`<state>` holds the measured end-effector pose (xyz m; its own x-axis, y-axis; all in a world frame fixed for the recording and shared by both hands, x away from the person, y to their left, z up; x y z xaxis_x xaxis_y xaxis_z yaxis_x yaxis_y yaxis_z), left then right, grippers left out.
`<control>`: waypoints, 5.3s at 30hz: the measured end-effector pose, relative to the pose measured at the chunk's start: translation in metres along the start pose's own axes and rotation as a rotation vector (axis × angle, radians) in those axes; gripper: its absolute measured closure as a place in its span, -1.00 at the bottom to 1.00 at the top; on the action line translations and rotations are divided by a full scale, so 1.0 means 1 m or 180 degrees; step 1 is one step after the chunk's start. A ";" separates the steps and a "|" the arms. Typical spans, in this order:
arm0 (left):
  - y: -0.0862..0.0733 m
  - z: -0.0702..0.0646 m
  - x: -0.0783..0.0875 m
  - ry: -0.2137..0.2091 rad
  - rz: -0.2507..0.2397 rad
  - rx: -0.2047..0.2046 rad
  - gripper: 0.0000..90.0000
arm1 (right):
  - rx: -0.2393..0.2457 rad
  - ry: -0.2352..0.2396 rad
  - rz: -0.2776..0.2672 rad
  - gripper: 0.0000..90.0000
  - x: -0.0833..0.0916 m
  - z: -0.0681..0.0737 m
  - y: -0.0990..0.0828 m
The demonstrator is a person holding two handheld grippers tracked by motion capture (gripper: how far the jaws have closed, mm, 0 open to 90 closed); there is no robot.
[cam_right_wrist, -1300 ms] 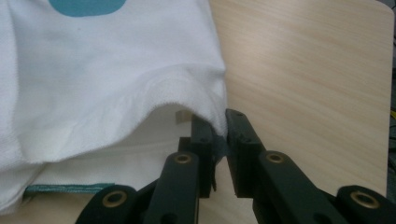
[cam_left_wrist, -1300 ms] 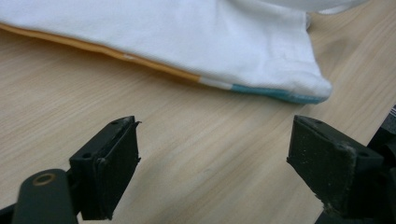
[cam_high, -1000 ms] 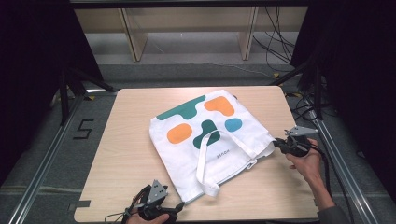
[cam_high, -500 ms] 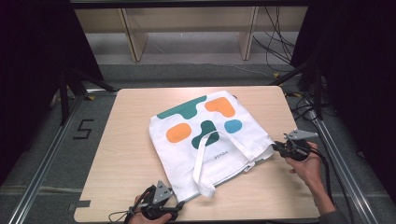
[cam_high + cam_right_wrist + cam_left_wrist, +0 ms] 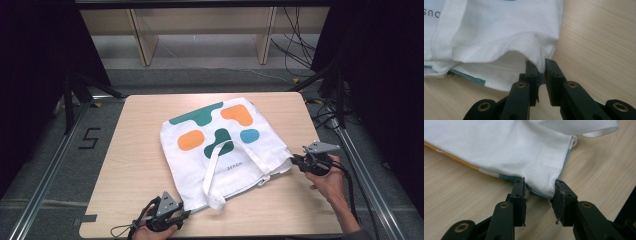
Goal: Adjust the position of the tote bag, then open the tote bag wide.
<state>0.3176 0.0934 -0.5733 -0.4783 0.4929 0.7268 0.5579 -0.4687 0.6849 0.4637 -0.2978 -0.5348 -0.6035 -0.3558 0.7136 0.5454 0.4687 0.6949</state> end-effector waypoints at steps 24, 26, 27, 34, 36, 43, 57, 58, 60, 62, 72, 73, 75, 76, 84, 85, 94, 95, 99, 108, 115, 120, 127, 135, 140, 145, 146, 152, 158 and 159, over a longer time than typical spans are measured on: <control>-0.006 0.049 0.019 0.0198 0.0039 -0.0063 0.69 | 0.0443 -0.0067 0.0143 0.83 0.036 0.055 -0.035; -0.008 0.051 0.020 0.0197 0.0065 -0.0079 0.70 | 0.0461 -0.0010 0.0111 0.83 0.042 0.065 -0.040; -0.010 0.054 0.021 0.0196 0.0073 -0.0070 0.71 | 0.0384 0.0022 0.0121 0.83 0.044 0.071 -0.042; -0.013 0.056 0.021 0.0245 0.0074 -0.0031 0.70 | 0.0447 0.0080 0.0120 0.83 0.048 0.078 -0.050; -0.013 0.057 0.020 0.0289 0.0110 -0.0087 0.66 | 0.0410 0.0123 0.0121 0.81 0.047 0.079 -0.051; -0.013 0.052 0.018 0.0268 0.0135 -0.0104 0.29 | 0.0661 -0.0002 0.0143 0.22 0.043 0.088 -0.045; -0.011 0.050 0.017 0.0237 0.0162 -0.0112 0.14 | 0.1460 -0.0270 0.0151 0.08 0.028 0.098 -0.023; -0.010 0.051 0.017 0.0243 0.0152 -0.0148 0.14 | 0.1460 -0.0270 0.0151 0.08 0.028 0.098 -0.023; -0.009 0.050 0.016 0.0241 0.0129 -0.0092 0.13 | 0.1429 -0.0240 0.0094 0.10 0.027 0.099 -0.019; -0.010 0.051 0.017 0.0224 0.0165 -0.0128 0.11 | 0.1348 -0.0174 0.0088 0.17 0.026 0.100 -0.016; 0.001 0.049 0.023 0.0257 0.0015 -0.0110 -0.10 | 0.0700 0.0265 -0.0257 0.95 0.033 0.090 0.009; 0.002 0.048 0.023 0.0312 0.0002 -0.0056 -0.16 | 0.0598 0.0326 -0.0350 0.95 0.036 0.088 0.015; 0.004 0.046 0.022 0.0304 0.0027 -0.0205 -0.16 | 0.0512 0.0377 -0.0399 0.95 0.037 0.089 0.019; 0.005 0.044 0.021 0.0312 0.0031 -0.0173 -0.17 | 0.0493 0.0343 -0.0455 0.95 0.038 0.085 0.023; 0.017 0.043 0.008 0.0516 0.0032 -0.0300 -0.30 | 0.0412 0.0357 -0.0493 0.95 0.042 0.083 0.029; 0.021 0.044 0.006 0.0537 0.0094 -0.0395 -0.27 | 0.0412 0.0370 -0.0499 0.95 0.042 0.083 0.029; 0.039 0.041 -0.004 0.0461 -0.0066 -0.0649 0.29 | 0.0402 0.0419 -0.0456 0.95 0.040 0.084 0.026; 0.039 0.043 -0.002 0.0443 -0.0056 -0.0713 0.43 | 0.0405 0.0393 -0.0450 0.95 0.040 0.082 0.025; 0.044 0.050 -0.001 0.0493 -0.0113 -0.0787 0.81 | 0.0412 0.0414 -0.0430 0.94 0.037 0.084 0.023; 0.043 0.049 -0.002 0.0350 -0.0073 -0.0771 0.93 | 0.0588 0.0293 -0.0285 0.89 0.030 0.087 0.015; 0.042 0.047 0.001 0.0238 -0.0160 -0.0738 0.93 | 0.0683 0.0319 -0.0156 0.95 0.031 0.090 0.008; 0.044 0.048 0.009 0.0216 -0.0122 -0.0806 0.93 | 0.0651 0.0392 -0.0164 0.95 0.034 0.090 0.009; 0.048 0.044 0.016 0.0100 -0.0195 -0.0689 0.92 | 0.0586 0.0433 -0.0170 0.95 0.041 0.090 0.013; 0.056 0.039 0.030 0.0038 -0.0192 -0.0722 0.93 | 0.0608 0.0444 -0.0176 0.95 0.049 0.085 0.013; 0.069 0.038 0.045 0.0021 -0.0290 -0.0748 0.92 | 0.0567 0.0586 -0.0259 0.95 0.059 0.085 0.022; 0.074 0.039 0.049 -0.0041 -0.0315 -0.0712 0.92 | 0.0597 0.0565 -0.0209 0.95 0.065 0.083 0.028; 0.075 0.040 0.050 -0.0065 -0.0329 -0.0749 0.92 | 0.0653 0.0539 -0.0244 0.95 0.065 0.081 0.030; 0.083 0.039 0.065 -0.0131 -0.0306 -0.0671 0.92 | 0.0616 0.0662 -0.0221 0.95 0.079 0.082 0.043; 0.102 0.039 0.083 -0.0170 -0.0354 -0.0749 0.92 | 0.0591 0.0856 -0.0204 0.95 0.098 0.083 0.066; 0.106 0.040 0.087 -0.0181 -0.0364 -0.0767 0.93 | 0.0592 0.0862 -0.0231 0.95 0.105 0.081 0.075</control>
<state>0.3624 0.1160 -0.4398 -0.4864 0.5897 0.6447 0.3217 -0.5652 0.7597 0.3944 -0.2339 -0.4151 -0.4467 -0.5840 0.6778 0.3760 0.5649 0.7345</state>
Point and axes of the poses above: each handheld gripper's, and its own axes: x roughly backward along the jaws, y roughly out of its top, z roughly to its left, the point moved 9 cm from there along -x, roughly forward along the jaws, and after that the axes turned 5 degrees about z, right-handed, at the moved point
